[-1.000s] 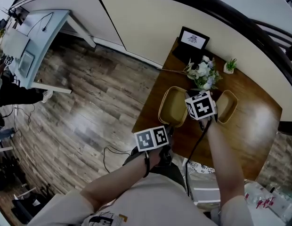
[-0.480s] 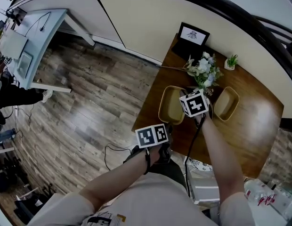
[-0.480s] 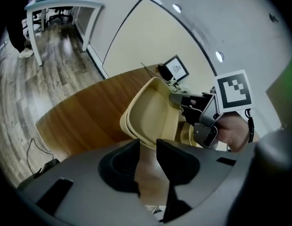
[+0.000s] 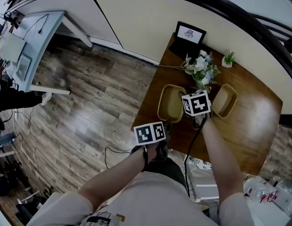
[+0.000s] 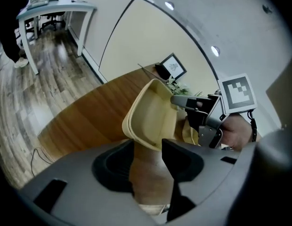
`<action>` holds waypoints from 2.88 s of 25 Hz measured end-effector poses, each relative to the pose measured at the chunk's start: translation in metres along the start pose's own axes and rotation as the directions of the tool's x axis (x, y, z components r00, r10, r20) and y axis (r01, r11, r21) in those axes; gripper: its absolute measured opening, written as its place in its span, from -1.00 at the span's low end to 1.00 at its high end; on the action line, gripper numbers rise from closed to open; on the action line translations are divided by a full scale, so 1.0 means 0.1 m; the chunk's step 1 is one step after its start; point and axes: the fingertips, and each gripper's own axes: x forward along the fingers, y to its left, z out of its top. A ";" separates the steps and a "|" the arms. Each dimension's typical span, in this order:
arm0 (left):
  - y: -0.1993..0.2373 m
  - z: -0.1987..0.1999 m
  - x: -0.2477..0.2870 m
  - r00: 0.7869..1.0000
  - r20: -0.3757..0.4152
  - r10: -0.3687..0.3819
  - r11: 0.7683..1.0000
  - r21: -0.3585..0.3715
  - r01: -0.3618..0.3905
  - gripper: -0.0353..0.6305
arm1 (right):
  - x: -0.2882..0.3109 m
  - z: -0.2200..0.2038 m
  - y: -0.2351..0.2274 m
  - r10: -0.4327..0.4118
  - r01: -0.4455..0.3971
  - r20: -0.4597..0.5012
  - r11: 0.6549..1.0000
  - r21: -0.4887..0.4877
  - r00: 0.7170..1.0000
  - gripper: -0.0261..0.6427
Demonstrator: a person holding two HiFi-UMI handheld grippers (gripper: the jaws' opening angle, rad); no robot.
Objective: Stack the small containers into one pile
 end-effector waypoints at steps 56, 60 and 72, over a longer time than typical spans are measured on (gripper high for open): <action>-3.08 0.66 -0.93 0.921 0.080 -0.380 0.318 0.947 0.049 -0.18 | -4.02 -0.83 -0.95 -0.568 0.276 0.467 0.785 0.555 0.678 -0.33; -3.19 0.57 -0.74 0.927 0.043 -0.372 0.307 0.948 0.079 -0.18 | -3.80 -0.89 -1.07 -0.560 0.257 0.441 0.776 0.576 0.701 -0.33; -3.13 0.36 0.20 0.971 -0.051 -0.232 0.290 0.950 0.119 -0.20 | -2.97 -1.21 -1.64 -0.528 0.205 0.330 0.719 0.664 0.783 -0.34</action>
